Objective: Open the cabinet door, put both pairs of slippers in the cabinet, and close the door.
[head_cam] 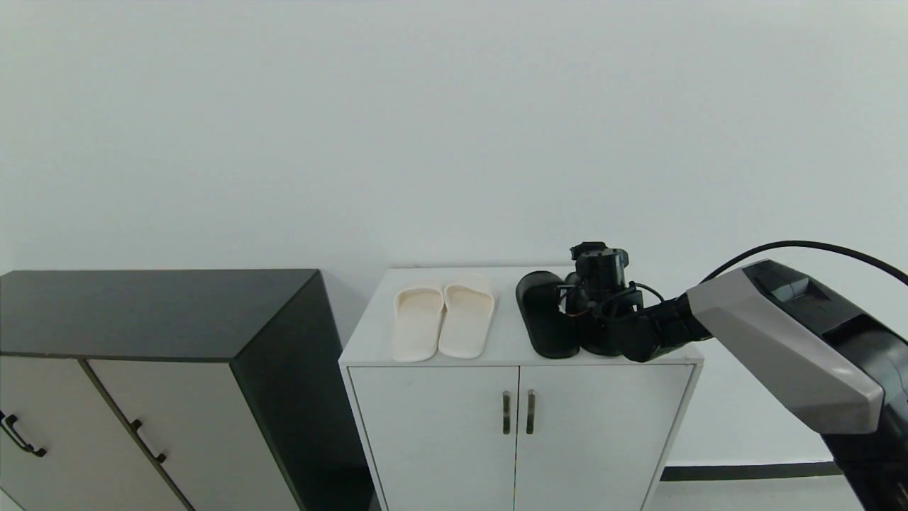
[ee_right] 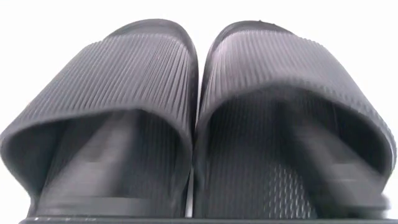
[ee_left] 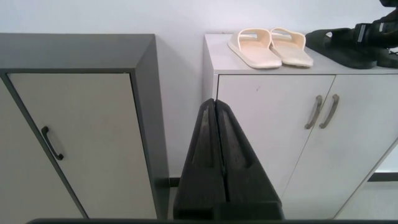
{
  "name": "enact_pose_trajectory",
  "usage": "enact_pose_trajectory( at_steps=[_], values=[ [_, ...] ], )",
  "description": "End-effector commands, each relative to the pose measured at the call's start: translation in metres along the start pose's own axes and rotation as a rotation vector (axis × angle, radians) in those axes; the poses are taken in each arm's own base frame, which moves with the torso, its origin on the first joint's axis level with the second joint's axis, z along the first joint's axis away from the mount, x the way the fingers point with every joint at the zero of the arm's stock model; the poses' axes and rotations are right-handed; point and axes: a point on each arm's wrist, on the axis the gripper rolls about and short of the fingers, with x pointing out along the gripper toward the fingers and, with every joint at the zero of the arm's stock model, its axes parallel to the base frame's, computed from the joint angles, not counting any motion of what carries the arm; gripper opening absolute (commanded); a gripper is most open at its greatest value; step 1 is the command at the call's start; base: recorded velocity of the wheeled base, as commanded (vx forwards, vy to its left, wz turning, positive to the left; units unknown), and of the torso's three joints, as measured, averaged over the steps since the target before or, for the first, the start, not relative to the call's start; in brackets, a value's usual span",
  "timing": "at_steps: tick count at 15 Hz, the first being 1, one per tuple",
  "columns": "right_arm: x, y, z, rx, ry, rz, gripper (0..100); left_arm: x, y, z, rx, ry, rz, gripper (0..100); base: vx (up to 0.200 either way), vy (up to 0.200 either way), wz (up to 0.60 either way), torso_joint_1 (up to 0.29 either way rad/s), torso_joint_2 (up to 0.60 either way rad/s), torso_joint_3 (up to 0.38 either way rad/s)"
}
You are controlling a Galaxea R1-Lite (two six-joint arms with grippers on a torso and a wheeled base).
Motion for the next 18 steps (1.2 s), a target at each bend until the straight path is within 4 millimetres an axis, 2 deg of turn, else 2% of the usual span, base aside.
enact_pose_trajectory(
  at_steps=[1, 7, 9, 13, 14, 15, 17, 18],
  values=[
    [0.003, -0.001, -0.002, 0.001, 0.000, -0.003, 0, 0.000, 0.000, 0.000, -0.001, 0.002, 0.000, 0, 0.000, 0.000, 0.00, 0.000, 0.00, 0.000],
    [-0.001, 0.000, 0.005, 0.006, -0.014, 0.001, 0, 0.000, 0.000, 0.000, -0.001, 0.002, 0.000, 0, 0.000, 0.000, 0.00, 0.000, 0.00, 0.000],
    [-0.020, -0.002, 0.020, 0.011, -0.023, 0.007, 0, 0.000, 0.000, 0.000, -0.001, 0.002, 0.000, 0, 0.000, 0.000, 0.00, 0.000, 0.00, 0.000],
    [-0.078, -0.002, 0.041, 0.016, -0.051, 0.094, 0, 0.000, 0.000, 0.000, -0.001, 0.002, -0.001, 0, 0.000, 0.000, 0.00, 0.000, 0.00, 0.000],
    [-0.112, -0.001, 0.048, 0.019, -0.079, 0.179, 0, 0.000, 0.000, 0.000, -0.001, 0.002, 0.000, 0, 0.000, 0.000, 0.00, 0.000, 0.00, 0.000],
    [-0.129, 0.000, 0.047, 0.015, -0.079, 0.225, 0, 0.000, 0.000, 0.000, -0.001, 0.002, 0.000, 0, 0.000, 0.000, 0.00, 0.000, 0.00, 0.000],
    [-0.191, -0.005, 0.044, 0.002, -0.081, 0.419, 0, 0.000, 0.000, 0.000, -0.002, 0.002, 0.000, 0, 0.000, 0.000, 0.00, 0.000, 0.00, 0.000],
    [-0.191, -0.005, 0.044, 0.002, -0.081, 0.419, 0, 0.000, 0.000, 0.000, -0.002, 0.002, 0.000, 0, 0.000, 0.000, 0.00, 0.000, 0.00, 0.000]
  ],
)
